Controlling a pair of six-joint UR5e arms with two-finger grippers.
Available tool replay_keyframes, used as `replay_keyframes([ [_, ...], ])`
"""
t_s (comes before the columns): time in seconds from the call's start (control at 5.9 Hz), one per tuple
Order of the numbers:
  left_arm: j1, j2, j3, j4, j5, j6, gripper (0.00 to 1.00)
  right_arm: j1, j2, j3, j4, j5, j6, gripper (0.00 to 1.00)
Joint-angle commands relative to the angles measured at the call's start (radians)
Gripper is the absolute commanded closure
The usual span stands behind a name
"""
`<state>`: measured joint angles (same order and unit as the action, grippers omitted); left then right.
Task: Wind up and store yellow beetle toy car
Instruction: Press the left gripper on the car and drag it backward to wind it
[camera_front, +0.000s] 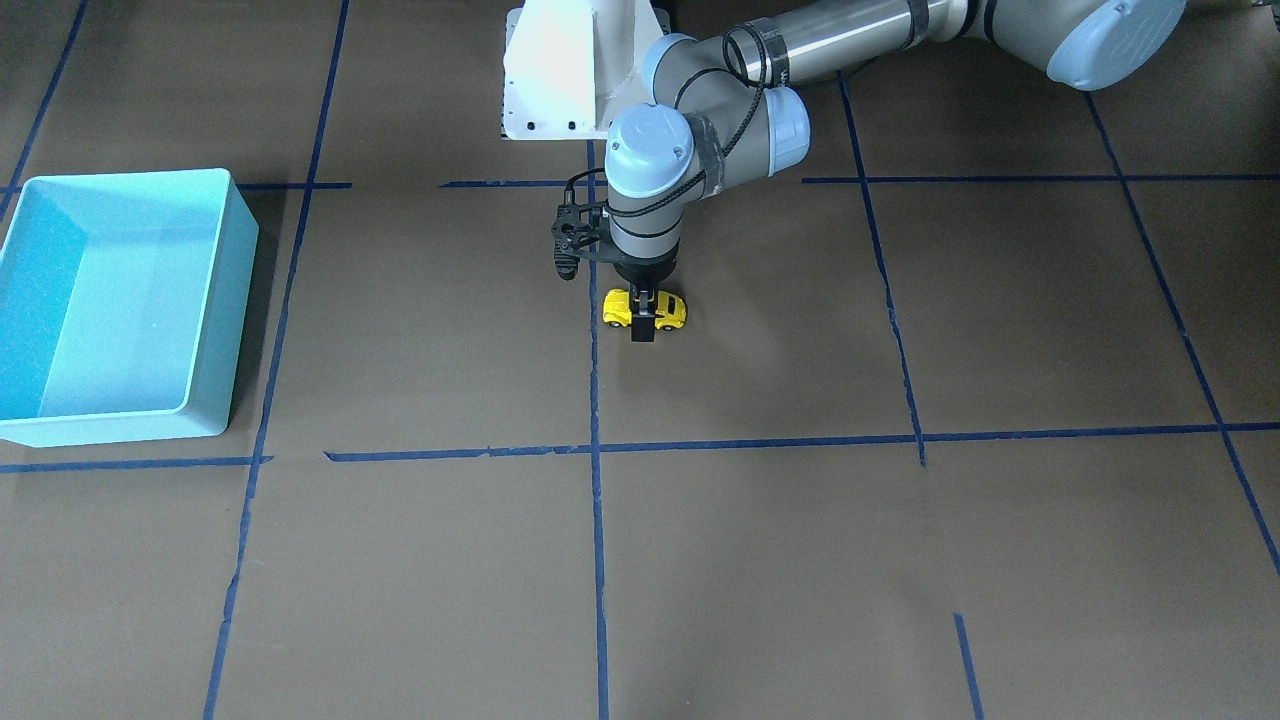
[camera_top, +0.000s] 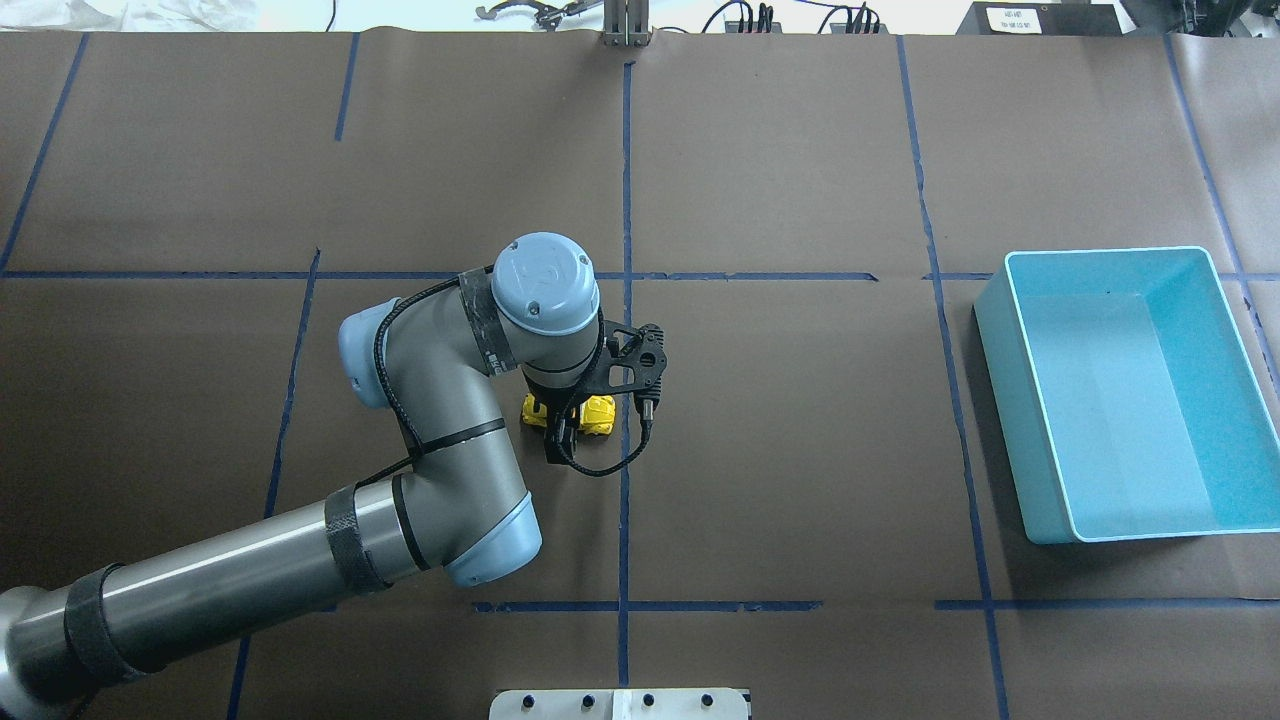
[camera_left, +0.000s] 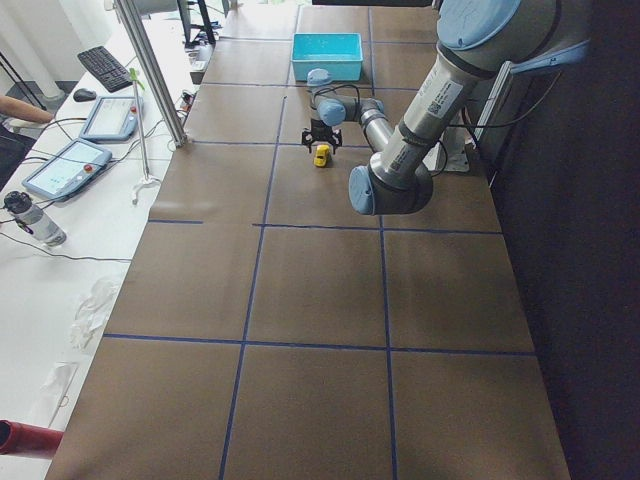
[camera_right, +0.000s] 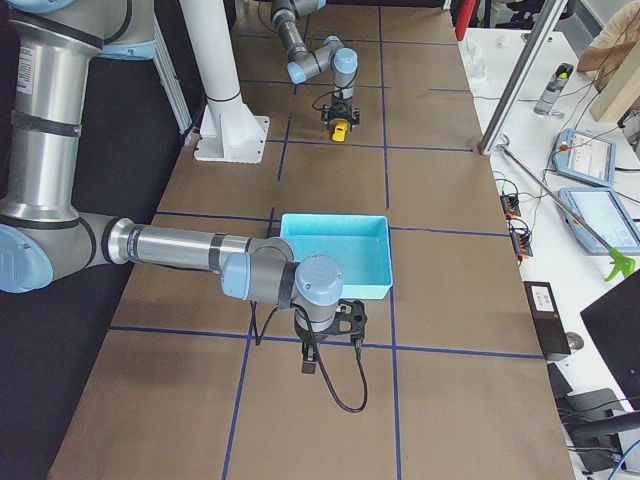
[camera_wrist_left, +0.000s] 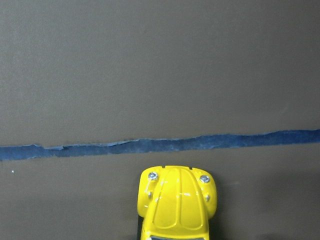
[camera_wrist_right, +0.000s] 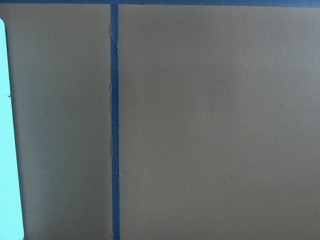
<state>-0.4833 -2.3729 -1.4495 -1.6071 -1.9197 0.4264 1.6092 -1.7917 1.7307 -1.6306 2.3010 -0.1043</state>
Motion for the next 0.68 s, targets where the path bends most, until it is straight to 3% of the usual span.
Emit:
replay_keyframes([
  [0.0,0.0,0.001,-0.003,0.003,0.001,0.003,0.14,0.0,0.0,0.0,0.0,0.0,0.0,0.0],
  [0.34,-0.001,0.004,-0.008,0.004,-0.001,0.005,0.27,0.0,0.0,0.0,0.0,0.0,0.0,0.0],
  [0.51,-0.003,0.009,-0.024,0.009,-0.001,0.006,0.48,0.0,0.0,0.0,0.0,0.0,0.0,0.0],
])
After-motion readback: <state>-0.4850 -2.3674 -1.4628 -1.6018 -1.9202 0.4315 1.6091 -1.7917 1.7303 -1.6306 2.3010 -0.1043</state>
